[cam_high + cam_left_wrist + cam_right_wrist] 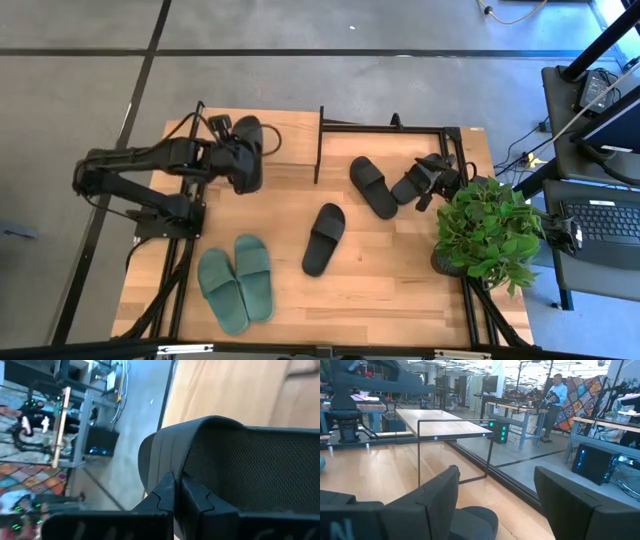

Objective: Pick and place slides into the shelf
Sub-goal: Put the black slipper on the shelf

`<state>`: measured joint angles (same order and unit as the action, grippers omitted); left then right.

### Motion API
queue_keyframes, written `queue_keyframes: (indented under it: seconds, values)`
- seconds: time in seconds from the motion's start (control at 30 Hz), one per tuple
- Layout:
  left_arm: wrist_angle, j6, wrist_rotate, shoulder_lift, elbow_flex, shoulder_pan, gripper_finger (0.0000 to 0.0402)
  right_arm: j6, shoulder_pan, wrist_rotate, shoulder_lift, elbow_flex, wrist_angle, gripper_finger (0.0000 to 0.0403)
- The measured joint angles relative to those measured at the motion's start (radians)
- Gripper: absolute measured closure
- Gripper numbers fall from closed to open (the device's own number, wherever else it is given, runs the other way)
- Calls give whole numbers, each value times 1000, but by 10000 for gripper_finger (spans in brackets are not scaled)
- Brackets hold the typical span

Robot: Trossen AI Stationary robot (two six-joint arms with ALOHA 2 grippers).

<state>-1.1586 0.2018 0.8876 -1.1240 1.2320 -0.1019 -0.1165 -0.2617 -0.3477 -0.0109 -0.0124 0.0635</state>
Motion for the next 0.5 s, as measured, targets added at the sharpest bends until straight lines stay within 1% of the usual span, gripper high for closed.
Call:
queue_keyframes:
  seconds: [0.17,0.3,0.5]
  values:
    - [0,93,-19,0,-8,-113,400,0,0,0,0,0,1,146]
    - [0,100,-19,0,-19,-180,400,0,0,-1,0,0,2,146]
    - [3,183,-20,0,-45,-257,399,0,0,-3,0,0,2,146]
